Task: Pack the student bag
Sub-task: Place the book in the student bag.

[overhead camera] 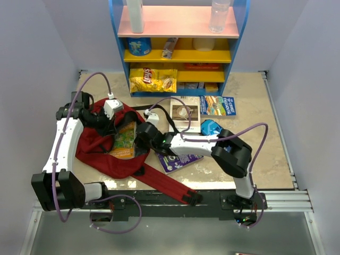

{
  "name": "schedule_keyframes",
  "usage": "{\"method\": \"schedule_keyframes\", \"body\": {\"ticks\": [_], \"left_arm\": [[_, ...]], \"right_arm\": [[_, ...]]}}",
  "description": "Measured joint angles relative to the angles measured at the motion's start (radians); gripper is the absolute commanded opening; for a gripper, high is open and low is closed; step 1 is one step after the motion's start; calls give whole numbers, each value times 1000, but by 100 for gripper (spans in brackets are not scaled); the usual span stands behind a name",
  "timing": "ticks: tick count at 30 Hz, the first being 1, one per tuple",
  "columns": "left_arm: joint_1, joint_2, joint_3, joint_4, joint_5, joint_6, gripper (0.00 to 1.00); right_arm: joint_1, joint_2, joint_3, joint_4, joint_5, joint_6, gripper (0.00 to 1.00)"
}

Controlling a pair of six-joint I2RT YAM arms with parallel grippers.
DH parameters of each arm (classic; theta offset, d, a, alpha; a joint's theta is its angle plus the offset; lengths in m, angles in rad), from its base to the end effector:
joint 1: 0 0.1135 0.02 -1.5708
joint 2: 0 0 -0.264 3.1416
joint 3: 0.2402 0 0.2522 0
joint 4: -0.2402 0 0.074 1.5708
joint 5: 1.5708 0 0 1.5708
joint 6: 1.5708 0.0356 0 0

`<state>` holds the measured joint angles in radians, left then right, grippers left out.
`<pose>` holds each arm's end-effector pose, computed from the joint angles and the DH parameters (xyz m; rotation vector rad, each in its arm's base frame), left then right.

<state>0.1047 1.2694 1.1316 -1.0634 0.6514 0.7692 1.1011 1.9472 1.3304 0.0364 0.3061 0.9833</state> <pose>0.2305 0.0025 0.2960 0.9583 2.2965 -0.5635 0.2095 0.3891 0.2071 0.0547 2.2567 0.8741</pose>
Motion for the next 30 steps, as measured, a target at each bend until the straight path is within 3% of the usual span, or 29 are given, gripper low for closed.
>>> {"method": "schedule_keyframes", "body": {"ticks": [9,17,25,29,30], "left_arm": [[0,-13,51,-32,35,20,0],[0,-13,46,-29,53,19,0],[14,-10,34,-8,41,28,0],[14,-10,33,-5,34,34,0],[12,-10,31,-8,35,34,0]], "right_arm": [[10,183,140,-141,48,-72,0],[92,213,160,16,11,-163,2],[116,302,330,118,-10,-209,44],[102,271,258,154,-8,-220,55],[100,233,196,162,-3,-222,62]]}}
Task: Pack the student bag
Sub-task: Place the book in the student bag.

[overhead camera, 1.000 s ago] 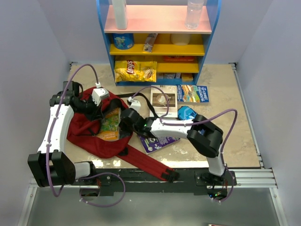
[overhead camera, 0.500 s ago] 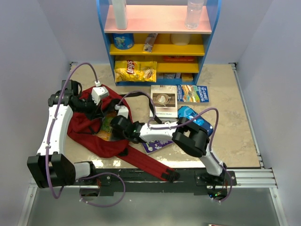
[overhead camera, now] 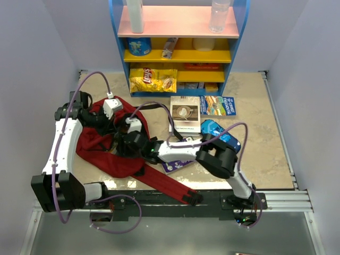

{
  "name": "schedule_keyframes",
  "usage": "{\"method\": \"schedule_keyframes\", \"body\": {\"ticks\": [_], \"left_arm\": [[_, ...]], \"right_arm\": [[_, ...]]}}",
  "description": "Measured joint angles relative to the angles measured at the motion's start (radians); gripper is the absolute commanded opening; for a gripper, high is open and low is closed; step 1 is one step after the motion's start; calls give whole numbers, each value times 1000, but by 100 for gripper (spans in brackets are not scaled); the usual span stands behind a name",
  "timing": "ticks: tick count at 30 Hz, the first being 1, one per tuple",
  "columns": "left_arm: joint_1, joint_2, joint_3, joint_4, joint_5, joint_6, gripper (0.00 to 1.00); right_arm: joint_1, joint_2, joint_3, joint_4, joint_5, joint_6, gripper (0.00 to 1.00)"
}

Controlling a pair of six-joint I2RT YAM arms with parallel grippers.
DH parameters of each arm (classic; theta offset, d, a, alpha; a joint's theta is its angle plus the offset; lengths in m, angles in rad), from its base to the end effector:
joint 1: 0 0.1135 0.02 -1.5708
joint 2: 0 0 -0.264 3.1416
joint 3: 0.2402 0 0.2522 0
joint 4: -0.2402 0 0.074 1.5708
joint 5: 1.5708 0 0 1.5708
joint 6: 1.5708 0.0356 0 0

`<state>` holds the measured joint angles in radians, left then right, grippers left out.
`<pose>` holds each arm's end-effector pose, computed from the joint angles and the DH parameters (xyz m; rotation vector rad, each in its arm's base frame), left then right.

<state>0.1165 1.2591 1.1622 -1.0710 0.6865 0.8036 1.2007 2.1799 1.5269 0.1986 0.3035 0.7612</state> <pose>0.2295 0.0041 0.3074 0.9858 2.2289 -0.5580 0.1904 0.4614 0.1815 -0.2650 2.1164 0.9212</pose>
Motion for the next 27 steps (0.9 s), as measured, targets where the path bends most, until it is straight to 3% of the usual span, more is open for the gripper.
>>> {"method": "schedule_keyframes", "body": {"ticks": [2,3,6,11,16,21,27], "left_arm": [[-1,0,-10,3,1,0,0],[-1,0,-18,5,2,0,0],[-1,0,-35,8,3,-1,0],[-1,0,-39,13,5,-8,0],[-1,0,-39,17,5,-11,0],[-1,0,-39,18,5,-23,0],[-1,2,-39,17,5,-26,0]], "right_arm": [[-4,-89,-121,-8,19,2,69],[-6,-152,-188,-13,30,3,81],[-16,-373,-345,-72,79,36,94],[-107,-750,-597,-132,95,193,95],[-183,-979,-858,-253,108,349,93],[-173,-1047,-990,-308,67,476,91],[-173,-998,-1062,-243,-4,581,90]]}}
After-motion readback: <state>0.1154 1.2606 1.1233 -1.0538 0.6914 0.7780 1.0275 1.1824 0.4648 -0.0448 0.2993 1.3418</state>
